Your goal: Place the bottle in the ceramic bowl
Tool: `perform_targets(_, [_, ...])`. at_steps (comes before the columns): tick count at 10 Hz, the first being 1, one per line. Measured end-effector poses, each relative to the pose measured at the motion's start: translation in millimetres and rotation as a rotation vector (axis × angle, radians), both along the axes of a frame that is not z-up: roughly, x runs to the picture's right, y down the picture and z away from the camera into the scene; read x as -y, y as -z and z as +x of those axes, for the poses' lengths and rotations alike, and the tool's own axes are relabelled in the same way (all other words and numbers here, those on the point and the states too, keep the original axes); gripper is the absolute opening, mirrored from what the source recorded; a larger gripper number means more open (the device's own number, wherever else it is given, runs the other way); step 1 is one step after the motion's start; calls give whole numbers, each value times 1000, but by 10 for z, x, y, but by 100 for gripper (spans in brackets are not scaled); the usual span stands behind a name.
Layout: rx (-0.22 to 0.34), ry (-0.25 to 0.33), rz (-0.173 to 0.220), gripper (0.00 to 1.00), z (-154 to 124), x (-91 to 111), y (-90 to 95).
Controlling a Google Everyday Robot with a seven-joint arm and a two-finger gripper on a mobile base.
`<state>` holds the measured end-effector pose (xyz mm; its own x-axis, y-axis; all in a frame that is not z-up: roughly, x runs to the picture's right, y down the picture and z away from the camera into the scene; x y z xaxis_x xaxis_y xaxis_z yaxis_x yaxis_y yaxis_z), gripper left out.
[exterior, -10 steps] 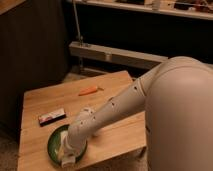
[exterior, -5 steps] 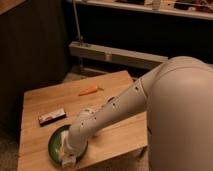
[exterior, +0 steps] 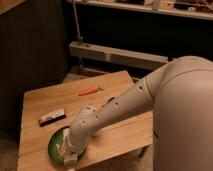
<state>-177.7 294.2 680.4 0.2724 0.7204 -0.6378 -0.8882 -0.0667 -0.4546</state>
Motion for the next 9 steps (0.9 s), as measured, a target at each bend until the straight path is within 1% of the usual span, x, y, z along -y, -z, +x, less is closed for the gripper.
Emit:
perform_targets(1, [-9, 5, -5, 79, -22, 5, -23])
perform_targets(2, [-23, 7, -14, 80, -34, -1, -82])
perform_targets(4, [-48, 6, -30, 80, -36, -7, -188])
perform_targets(6, [-64, -1, -42, 80, 2, -34, -250])
perform_targets(7, [-65, -15, -45, 80, 14, -30, -260])
perform_targets(9, [-47, -51, -51, 80, 119, 4, -231])
